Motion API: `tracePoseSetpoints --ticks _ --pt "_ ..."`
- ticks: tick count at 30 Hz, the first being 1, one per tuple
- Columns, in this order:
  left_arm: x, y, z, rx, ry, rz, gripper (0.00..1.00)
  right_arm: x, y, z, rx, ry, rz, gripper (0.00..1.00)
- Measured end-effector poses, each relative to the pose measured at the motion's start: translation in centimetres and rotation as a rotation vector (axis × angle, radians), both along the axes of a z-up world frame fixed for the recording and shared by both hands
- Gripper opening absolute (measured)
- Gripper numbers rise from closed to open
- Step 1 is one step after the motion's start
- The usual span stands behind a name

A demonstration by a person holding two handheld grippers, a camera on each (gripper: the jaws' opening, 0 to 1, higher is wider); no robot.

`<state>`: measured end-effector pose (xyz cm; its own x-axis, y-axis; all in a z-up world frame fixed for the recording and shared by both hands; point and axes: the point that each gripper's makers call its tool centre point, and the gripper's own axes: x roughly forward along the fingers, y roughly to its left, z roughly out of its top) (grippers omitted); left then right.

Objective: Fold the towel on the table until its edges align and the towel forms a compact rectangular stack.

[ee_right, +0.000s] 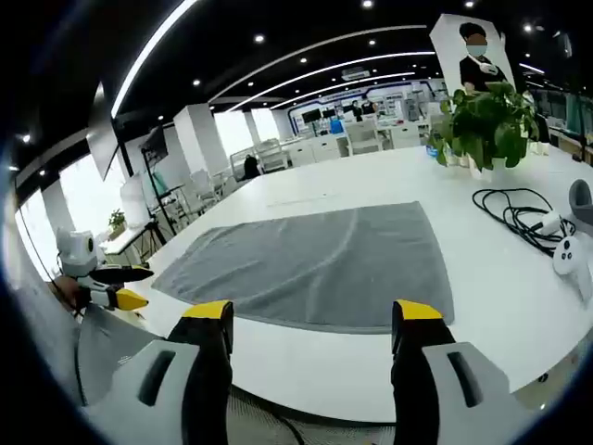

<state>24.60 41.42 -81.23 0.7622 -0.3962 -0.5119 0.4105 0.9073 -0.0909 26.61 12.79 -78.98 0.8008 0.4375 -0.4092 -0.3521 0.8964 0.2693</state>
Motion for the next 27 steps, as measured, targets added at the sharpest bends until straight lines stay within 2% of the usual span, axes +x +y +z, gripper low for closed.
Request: tracePoseSetpoints --ticks 27 --pt "0.00 -0.07 -0.37 0.036 0.004 -0.015 0.79 0.03 -0.21 -0.42 0.000 0.012 0.004 0.68"
